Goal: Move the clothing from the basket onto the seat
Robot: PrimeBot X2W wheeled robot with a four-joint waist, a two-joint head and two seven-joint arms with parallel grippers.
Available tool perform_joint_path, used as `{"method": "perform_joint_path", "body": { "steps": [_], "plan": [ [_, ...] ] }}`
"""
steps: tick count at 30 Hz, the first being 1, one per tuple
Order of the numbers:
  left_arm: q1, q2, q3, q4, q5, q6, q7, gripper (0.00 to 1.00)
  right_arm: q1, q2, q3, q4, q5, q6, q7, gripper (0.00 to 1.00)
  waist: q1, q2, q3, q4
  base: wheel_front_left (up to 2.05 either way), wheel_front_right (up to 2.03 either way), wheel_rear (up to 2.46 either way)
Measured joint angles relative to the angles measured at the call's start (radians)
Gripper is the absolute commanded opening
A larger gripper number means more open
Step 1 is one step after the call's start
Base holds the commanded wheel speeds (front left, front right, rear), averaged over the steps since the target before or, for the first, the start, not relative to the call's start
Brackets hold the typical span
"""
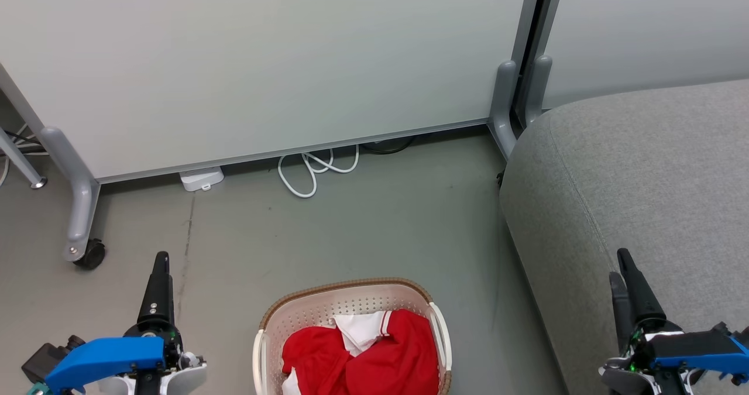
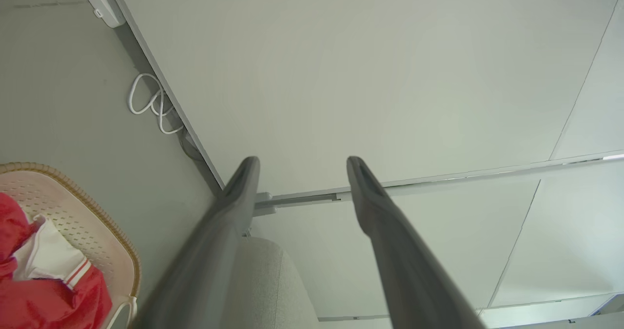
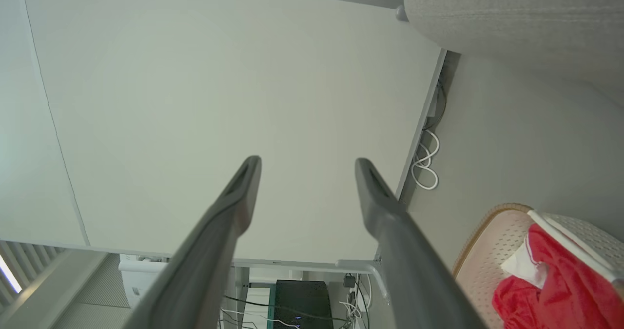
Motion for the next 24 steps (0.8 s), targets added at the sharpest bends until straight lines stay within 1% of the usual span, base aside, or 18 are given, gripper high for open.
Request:
{"method": "perform_joint_path", "body": {
  "steps": [6,13,20,24],
  "plan": [
    [-0.001,0.000,-0.015,-0.034,0.129,0.012,-0.024,1.00,0.000,0.000,0.011,-0.024,-0.126,0.000,-0.026,1.00,0.0001,0.0000,0.003,0.001,0.00,0.00,0.00],
    [-0.002,0.000,-0.050,-0.066,0.300,0.041,-0.053,1.00,-0.001,0.000,0.024,-0.048,-0.274,0.000,-0.053,1.00,0.0000,0.0000,0.006,0.001,0.00,0.00,0.00],
    [-0.005,0.003,-0.092,-0.075,0.474,0.063,-0.080,1.00,-0.004,0.000,0.044,-0.058,-0.429,0.000,-0.079,1.00,0.0000,0.0000,0.009,0.003,0.00,0.00,0.00],
    [-0.006,0.011,-0.117,-0.068,0.550,0.078,-0.092,1.00,-0.004,-0.001,0.054,-0.056,-0.517,0.000,-0.093,1.00,0.0000,0.0000,0.009,0.004,0.00,0.00,0.00]
  ]
}}
